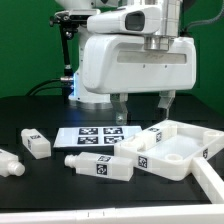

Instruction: Assemble desk

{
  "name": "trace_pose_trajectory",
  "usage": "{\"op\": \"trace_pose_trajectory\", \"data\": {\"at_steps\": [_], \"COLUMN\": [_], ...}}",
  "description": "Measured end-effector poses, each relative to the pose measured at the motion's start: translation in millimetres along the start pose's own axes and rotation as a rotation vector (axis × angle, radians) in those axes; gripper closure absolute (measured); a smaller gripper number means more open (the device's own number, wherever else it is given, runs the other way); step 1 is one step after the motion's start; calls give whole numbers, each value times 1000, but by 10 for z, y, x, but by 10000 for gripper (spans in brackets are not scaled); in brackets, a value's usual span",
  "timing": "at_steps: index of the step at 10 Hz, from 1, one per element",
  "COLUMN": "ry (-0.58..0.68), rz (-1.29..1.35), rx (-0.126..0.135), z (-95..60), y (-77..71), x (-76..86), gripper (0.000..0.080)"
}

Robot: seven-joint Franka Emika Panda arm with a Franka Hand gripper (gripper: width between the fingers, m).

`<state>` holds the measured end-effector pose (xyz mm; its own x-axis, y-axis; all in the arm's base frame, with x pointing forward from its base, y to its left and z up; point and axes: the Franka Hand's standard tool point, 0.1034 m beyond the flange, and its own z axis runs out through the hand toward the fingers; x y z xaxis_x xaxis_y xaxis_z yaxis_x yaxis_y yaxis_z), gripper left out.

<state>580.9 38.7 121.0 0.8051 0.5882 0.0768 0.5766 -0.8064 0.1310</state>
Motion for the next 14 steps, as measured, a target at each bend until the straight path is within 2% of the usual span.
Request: {"op": "trace_pose_trajectory", "data": {"at_steps": [4,5,7,8,9,10,13,14], "ry": [0,-6,-52,-72,-97,-98,-92,-69], "rz": [-10,-69,-68,-62,-13,1,-28,-117], "rx": [2,6,79,103,117,115,119,114], "z": [3,19,133,178,185,182,200,288], "y": [9,78,186,198,192,127,122,110], "x": [-9,-94,-485,-605,-644,-594,-603,-661], "gripper": [150,150,150,150,150,150,150,150]}}
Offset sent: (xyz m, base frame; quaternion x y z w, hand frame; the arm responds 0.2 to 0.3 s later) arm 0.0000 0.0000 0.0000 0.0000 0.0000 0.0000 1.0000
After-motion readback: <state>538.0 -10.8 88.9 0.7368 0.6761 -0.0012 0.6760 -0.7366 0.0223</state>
